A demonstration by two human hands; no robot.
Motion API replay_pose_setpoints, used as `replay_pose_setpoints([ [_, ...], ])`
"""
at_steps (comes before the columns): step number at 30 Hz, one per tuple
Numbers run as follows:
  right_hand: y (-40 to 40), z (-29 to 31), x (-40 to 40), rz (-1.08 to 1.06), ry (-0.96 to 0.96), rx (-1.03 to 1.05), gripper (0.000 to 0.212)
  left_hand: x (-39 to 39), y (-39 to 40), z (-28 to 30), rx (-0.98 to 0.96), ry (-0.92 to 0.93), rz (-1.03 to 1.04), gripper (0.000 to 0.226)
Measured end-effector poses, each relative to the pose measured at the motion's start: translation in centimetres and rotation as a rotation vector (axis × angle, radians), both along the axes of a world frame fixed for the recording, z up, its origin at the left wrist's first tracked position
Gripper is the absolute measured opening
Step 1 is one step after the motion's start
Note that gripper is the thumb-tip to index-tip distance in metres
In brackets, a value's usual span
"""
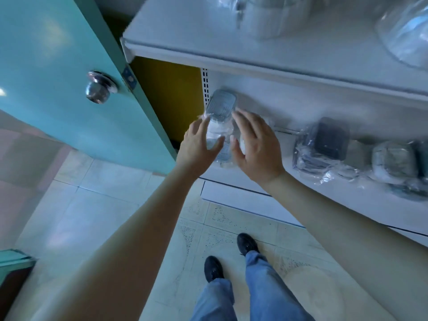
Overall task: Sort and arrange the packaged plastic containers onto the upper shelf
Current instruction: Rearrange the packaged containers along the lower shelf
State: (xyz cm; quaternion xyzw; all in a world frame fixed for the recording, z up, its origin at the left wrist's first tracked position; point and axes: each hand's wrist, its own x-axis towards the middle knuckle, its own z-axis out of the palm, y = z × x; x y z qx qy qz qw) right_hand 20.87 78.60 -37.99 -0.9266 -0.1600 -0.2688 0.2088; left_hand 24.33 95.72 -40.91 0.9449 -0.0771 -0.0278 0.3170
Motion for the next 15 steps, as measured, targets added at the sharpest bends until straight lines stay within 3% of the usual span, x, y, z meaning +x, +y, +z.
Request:
replay_pose_setpoints([
  [4,-1.0,8.0,-2.5,0.038,-0.097,0.005,0.048,-6.4,-1.4,2.8,-0.02,-0.004,-0.058,0.077],
  [11,-3.8,20.0,-10.3,0.133,-0.352,0.002,0.046,-13.5,-6.9,9.9,-0.072,-0.1,-0.338,0.066],
  [15,-8.7,26.3,-12.3,0.0,-0.472,0.001,0.047,-14.9,-11.9,15.3,-0.138,-0.226,-0.472,0.051],
])
